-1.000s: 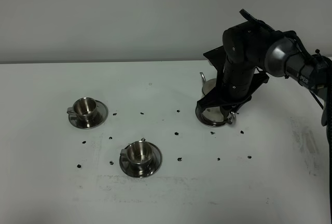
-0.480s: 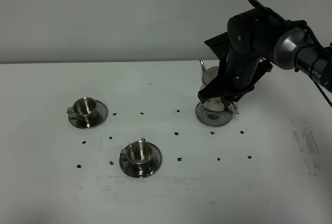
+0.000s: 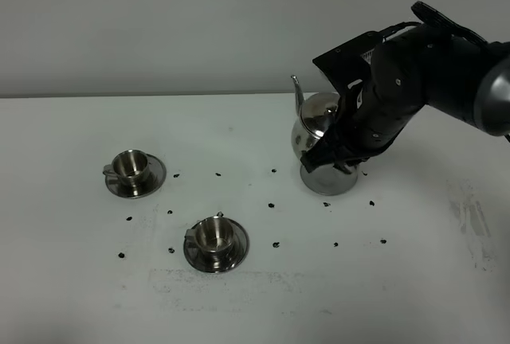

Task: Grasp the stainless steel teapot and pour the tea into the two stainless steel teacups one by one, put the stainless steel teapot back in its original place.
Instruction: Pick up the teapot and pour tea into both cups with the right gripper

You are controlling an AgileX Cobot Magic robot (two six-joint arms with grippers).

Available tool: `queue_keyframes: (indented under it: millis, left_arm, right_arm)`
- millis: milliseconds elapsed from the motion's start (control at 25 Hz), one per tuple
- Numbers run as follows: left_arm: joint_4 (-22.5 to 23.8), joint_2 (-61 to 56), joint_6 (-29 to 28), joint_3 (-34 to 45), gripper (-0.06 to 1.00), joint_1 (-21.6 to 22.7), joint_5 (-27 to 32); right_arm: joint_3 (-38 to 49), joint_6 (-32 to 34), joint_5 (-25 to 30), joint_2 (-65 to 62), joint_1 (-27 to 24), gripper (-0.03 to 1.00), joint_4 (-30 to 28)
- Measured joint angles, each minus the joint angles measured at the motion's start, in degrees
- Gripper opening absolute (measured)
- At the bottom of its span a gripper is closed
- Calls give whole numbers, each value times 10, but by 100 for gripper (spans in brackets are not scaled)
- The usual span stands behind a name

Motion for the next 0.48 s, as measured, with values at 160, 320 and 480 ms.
queue_keyframes:
  millis: [160, 320, 480]
  left_arm:
    - [0, 0, 0, 0, 53, 0, 0]
    - [0, 0, 0, 0, 53, 0, 0]
    - [0, 0, -1, 0, 53, 0, 0]
  right_arm:
    - [34, -9, 11, -31, 26, 18, -2]
    - [39, -60, 43, -33, 48, 18, 16]
    - [39, -96, 47, -33, 65, 18, 16]
